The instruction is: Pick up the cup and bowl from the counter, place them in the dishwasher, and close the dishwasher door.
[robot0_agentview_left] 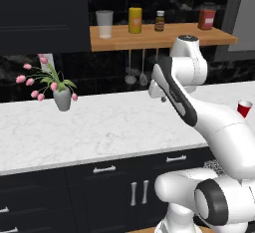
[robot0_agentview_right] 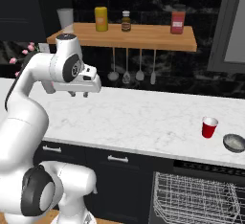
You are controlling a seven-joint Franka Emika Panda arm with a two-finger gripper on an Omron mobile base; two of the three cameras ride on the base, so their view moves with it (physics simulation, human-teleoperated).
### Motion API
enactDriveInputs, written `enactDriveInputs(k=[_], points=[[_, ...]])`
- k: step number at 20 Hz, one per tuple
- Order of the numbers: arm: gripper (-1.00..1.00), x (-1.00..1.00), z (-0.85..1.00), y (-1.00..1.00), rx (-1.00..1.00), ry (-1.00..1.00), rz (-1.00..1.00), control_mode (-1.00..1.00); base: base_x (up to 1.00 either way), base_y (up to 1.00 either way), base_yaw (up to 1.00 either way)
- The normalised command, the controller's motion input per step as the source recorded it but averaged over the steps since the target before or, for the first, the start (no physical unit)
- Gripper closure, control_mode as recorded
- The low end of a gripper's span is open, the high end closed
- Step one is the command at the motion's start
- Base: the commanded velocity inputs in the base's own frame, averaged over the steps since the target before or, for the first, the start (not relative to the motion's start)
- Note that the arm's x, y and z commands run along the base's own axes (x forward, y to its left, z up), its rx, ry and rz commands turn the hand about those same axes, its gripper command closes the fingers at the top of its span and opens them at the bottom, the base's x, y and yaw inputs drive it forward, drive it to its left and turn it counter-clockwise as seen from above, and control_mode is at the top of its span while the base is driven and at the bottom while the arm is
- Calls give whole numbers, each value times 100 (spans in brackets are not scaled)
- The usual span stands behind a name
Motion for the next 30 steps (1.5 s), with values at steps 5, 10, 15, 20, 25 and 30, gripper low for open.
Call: enactDriveInputs(k=[5, 10, 15, 20, 25, 30], points=[[-100, -32, 0, 0, 0, 0, 0, -100, 0, 0, 0], [-100, -55, 0, 0, 0, -1, 0, -100, 0, 0, 0], [-100, -60, -12, 0, 0, 2, 0, -100, 0, 0, 0], [-100, -9, -4, 5, 0, 0, 0, 100, 2, 5, -6], [-100, 0, 0, 0, 0, 0, 0, 100, 6, 41, -72], [-100, 0, 0, 0, 0, 0, 0, 100, 10, 50, -81]])
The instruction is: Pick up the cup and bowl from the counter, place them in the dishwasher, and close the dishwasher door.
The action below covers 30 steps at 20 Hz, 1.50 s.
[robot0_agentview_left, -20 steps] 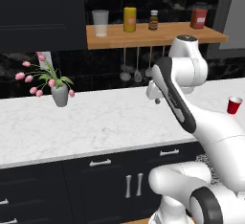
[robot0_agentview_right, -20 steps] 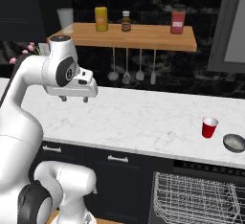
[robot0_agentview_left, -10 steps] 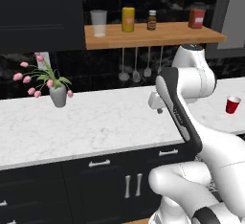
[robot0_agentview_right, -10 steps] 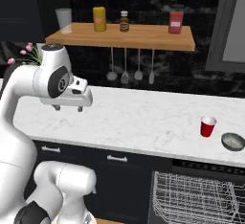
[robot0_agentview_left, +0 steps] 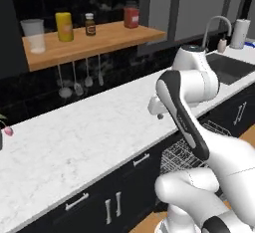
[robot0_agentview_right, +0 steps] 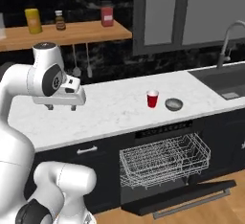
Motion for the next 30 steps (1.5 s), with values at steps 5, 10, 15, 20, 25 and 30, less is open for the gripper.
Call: enactDriveInputs(k=[5, 10, 15, 20, 25, 30], points=[[-100, 0, 0, 0, 0, 0, 0, 100, 23, 46, -61], [-100, 0, 0, 0, 0, 0, 0, 100, 23, -6, -45], [-100, 0, 0, 0, 0, 0, 0, 100, 12, -1, -37], [-100, 0, 0, 0, 0, 0, 0, 100, 75, 22, -31], [-100, 0, 0, 0, 0, 0, 0, 100, 47, 23, -19], [-100, 0, 0, 0, 0, 0, 0, 100, 14, 1, -29]])
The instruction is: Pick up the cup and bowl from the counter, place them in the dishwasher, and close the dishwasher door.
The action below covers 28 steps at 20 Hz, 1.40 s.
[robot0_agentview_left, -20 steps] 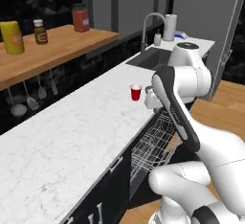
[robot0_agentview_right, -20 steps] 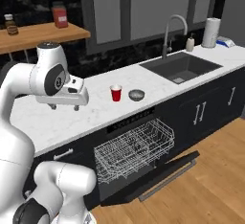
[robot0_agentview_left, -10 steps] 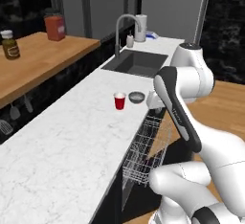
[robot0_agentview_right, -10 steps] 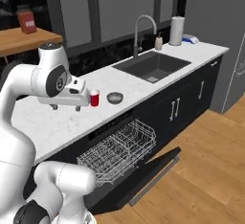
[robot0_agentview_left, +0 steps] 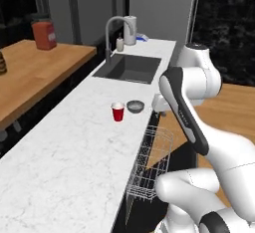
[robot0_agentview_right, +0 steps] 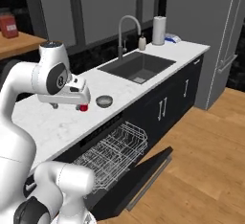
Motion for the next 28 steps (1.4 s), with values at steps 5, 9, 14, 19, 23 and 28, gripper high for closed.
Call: enactDriveInputs(k=[5, 9, 14, 19, 23, 28], points=[[-100, 0, 0, 0, 0, 0, 0, 100, 39, 27, -30], [-100, 0, 0, 0, 0, 0, 0, 100, 48, 40, -19], [-100, 31, 0, 6, 3, 0, -10, -100, 19, 10, -8], [-100, 91, -19, 13, 7, 0, -16, -100, 0, 0, 0], [-100, 95, -51, 0, 14, 0, -8, -100, 0, 0, 0], [-100, 87, -69, 0, 13, 0, 0, -100, 0, 0, 0]])
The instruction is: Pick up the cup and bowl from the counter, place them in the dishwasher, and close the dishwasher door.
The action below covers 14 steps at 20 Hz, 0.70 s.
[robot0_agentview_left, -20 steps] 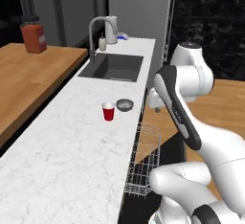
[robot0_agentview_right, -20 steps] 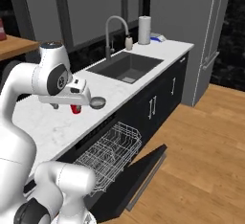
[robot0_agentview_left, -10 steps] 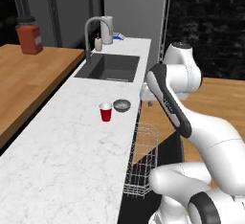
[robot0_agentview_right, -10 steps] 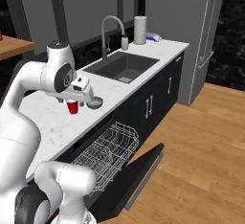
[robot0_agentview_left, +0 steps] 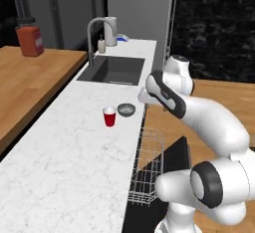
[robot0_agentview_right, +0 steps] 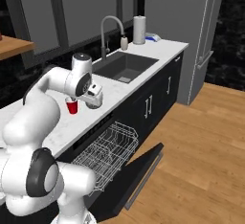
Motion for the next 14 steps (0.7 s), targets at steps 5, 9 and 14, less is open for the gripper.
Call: enactDriveInputs(k=[5, 9, 14], points=[[-100, 83, -47, 0, 9, 0, 0, -100, 0, 0, 0], [-100, 66, -6, 1, 1, 4, -4, -100, 0, 0, 0], [-100, 72, -4, 22, 0, 17, -17, -100, 0, 0, 0]])
